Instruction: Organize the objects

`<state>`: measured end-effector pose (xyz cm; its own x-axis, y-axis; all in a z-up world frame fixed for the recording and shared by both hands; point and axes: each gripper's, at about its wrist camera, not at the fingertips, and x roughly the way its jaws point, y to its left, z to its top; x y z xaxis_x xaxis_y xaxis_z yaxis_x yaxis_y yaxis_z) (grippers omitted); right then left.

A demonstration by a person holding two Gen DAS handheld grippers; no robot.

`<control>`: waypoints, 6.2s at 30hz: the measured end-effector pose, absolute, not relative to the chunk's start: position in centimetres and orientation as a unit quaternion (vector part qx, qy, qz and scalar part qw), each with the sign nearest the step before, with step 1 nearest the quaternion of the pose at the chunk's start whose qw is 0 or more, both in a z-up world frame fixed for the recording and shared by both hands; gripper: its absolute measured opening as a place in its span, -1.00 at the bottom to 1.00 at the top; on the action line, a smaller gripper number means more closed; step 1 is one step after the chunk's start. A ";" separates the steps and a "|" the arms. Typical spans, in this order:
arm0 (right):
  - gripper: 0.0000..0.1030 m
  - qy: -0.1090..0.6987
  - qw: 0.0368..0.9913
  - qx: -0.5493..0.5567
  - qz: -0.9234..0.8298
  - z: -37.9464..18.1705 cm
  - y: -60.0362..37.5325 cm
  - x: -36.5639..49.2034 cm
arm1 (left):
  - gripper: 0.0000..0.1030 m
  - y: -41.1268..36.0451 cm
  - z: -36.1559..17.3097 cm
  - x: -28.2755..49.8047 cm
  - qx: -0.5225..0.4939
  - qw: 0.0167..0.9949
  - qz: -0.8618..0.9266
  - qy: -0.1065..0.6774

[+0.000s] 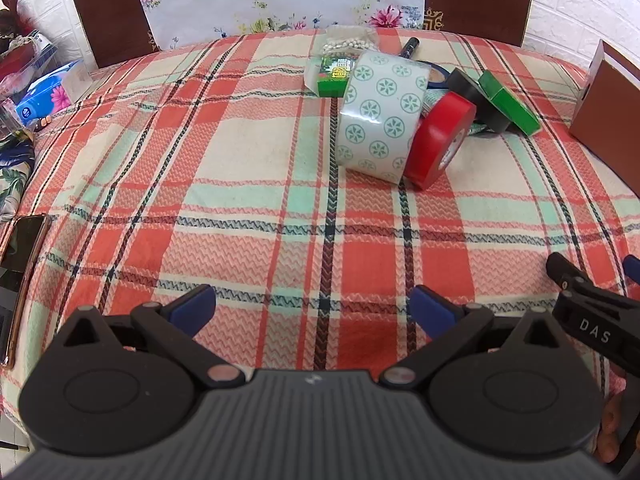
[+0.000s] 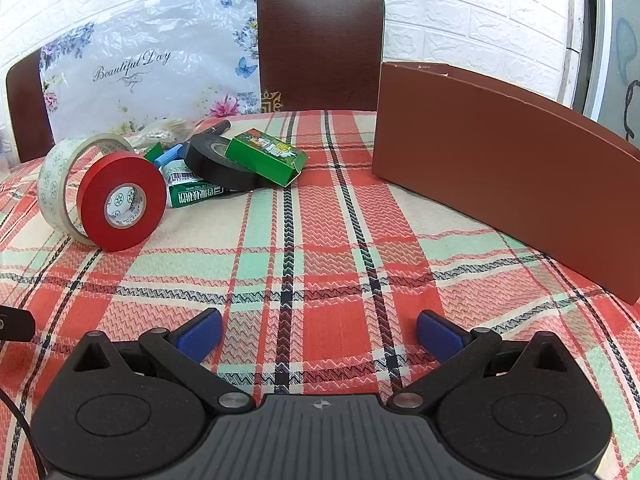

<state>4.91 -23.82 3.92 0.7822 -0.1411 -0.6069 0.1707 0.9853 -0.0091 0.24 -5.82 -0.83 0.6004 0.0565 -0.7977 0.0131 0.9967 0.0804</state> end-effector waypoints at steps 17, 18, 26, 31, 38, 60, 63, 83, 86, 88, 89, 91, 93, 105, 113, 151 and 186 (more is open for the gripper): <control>0.98 0.318 0.944 0.027 -0.080 4.1 -23.8 4.7 | 1.00 -4.0 -1.0 0.6 0.056 0.888 -0.005 0.457; 0.98 0.318 0.944 0.028 -0.079 4.1 -23.8 4.6 | 1.00 -4.0 -1.1 0.7 0.057 0.887 -0.005 0.459; 0.98 0.318 0.944 0.041 -0.072 4.0 -24.2 4.6 | 1.00 -3.0 -1.9 1.2 0.026 0.877 -0.014 0.479; 0.98 0.326 0.943 0.048 -0.052 4.4 -24.7 4.6 | 1.00 -2.0 -2.4 0.4 0.010 0.886 -0.046 0.462; 0.90 0.286 0.955 0.049 0.057 5.9 -23.4 5.3 | 1.00 1.3 1.7 1.9 0.003 0.916 -0.055 0.398; 0.79 0.179 0.957 -0.127 0.188 8.6 -12.5 7.3 | -0.09 1.3 5.4 6.2 -0.057 0.912 -0.211 0.346; 0.80 0.174 0.952 -0.133 0.214 8.5 -11.5 6.5 | -0.09 0.2 5.5 4.4 0.036 0.917 -0.200 0.345; 0.85 0.303 0.929 -0.085 0.195 7.2 -13.4 3.9 | 0.54 7.2 5.2 1.8 -0.055 0.918 -0.199 0.340; 0.86 0.306 0.925 -0.090 0.205 7.3 -12.9 4.5 | 0.54 5.5 4.5 1.4 -0.041 0.906 -0.220 0.360; 0.86 0.314 0.921 -0.085 0.214 7.2 -12.7 4.7 | 0.51 3.9 3.7 1.8 -0.023 0.898 -0.221 0.380; 0.86 0.317 0.919 -0.082 0.219 7.1 -12.7 4.8 | 0.42 3.5 3.1 2.1 -0.015 0.892 -0.219 0.394; 0.86 0.324 0.916 -0.077 0.225 6.9 -12.5 5.1 | -0.14 2.6 1.5 2.9 0.001 0.878 -0.210 0.429; 0.86 0.331 0.913 -0.070 0.230 6.5 -12.4 6.0 | -0.48 2.0 -0.1 3.4 0.011 0.864 -0.205 0.460; 0.57 0.217 0.950 -0.083 0.209 11.3 -18.1 5.1 | -0.52 -9.7 10.9 3.7 0.076 0.902 -0.254 0.342; 0.57 0.177 0.981 -0.081 0.010 14.2 -33.1 5.8 | -0.52 -27.4 13.2 6.9 0.108 0.885 -0.370 0.262; 0.45 0.288 0.931 -0.098 0.202 7.3 -14.8 12.1 | 0.10 -4.2 3.1 8.6 0.021 0.906 -0.192 0.376; 0.35 0.145 0.988 -0.046 0.026 13.2 -26.3 7.8 | -0.38 -20.0 10.0 8.5 0.022 0.878 -0.361 0.314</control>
<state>7.83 -26.34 13.19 0.9567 0.0384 -0.2885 -0.0649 0.9945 -0.0828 8.49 -20.01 10.00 0.5418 -0.6208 -0.5667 0.6479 0.7379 -0.1890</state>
